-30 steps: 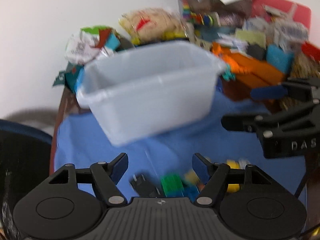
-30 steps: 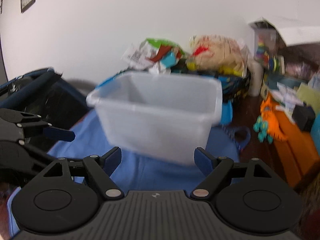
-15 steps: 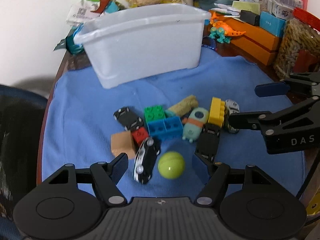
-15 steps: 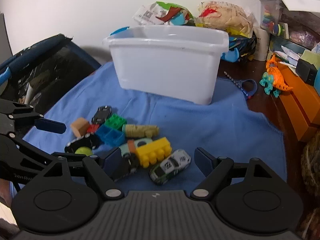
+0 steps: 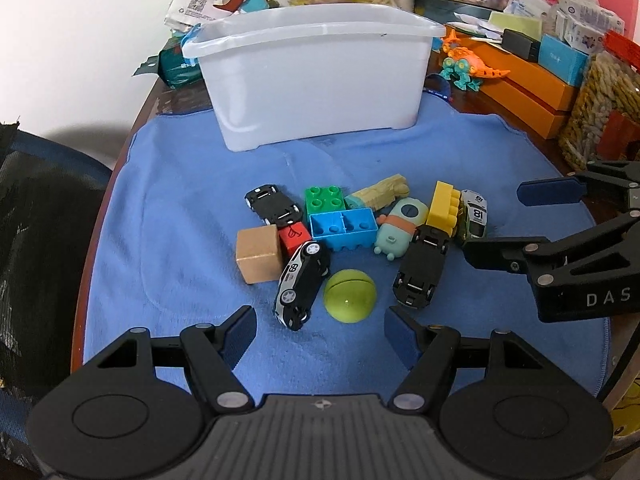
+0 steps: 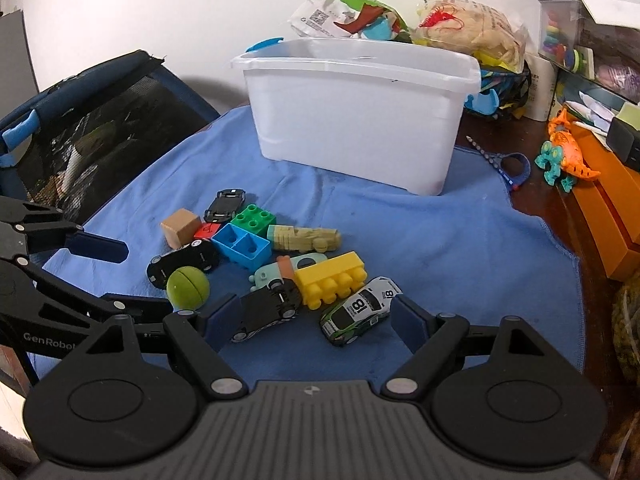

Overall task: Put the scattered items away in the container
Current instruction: 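Return both open tools to the pile and approach the white cars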

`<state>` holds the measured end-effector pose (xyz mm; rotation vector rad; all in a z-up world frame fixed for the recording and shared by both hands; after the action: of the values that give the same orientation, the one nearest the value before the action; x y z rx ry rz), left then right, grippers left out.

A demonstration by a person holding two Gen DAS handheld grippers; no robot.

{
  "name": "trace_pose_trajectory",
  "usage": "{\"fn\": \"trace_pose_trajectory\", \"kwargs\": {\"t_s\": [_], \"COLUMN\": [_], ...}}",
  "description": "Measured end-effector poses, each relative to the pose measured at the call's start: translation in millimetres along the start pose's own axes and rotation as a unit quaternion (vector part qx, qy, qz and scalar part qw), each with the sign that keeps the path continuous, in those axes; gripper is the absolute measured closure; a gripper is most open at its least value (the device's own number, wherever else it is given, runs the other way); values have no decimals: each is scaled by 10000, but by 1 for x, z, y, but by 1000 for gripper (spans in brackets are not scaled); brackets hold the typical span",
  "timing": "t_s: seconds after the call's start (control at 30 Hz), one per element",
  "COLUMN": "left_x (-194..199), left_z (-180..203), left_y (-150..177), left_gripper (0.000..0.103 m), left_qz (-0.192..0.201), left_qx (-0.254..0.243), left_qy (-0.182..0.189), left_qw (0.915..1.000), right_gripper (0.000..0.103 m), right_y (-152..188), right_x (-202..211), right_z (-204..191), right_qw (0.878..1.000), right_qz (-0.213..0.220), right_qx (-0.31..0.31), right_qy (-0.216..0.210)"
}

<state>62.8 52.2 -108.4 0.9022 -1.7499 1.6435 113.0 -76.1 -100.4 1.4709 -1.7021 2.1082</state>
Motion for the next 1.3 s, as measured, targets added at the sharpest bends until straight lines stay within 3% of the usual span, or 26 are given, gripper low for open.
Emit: {"fn": "trace_pose_trajectory", "kwargs": {"t_s": [0.57,0.77,1.3], "left_x": [-5,-8,-15], "left_z": [-7,-9,-11], "left_y": [2,2,-1], "left_gripper": [29,29,29], "left_qz": [-90,-106,-163], "left_qx": [75,90,224], "left_qy": [87,153,368], "left_qw": [9999,9998,9989], "right_gripper": [19,19,23], "right_y": [-3,-3,-1], "right_x": [-8,-12,-14], "right_z": [-6,-11,0], "right_qw": [9999,9997,10000], "right_qz": [-26,-67,-35], "right_qx": [17,215,44], "right_qy": [-130,-57,41]}}
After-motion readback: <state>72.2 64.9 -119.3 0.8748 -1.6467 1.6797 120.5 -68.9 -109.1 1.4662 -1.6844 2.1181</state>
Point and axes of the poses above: each gripper's, at about its wrist camera, not at the fingertips, and x roughly against the way its jaws point, z to its right, y to its underside, the point moved 8 cm from there along -x, roughly the way its jaws point, and after that the axes turned 2 degrees about -y, right-handed, at the moved point
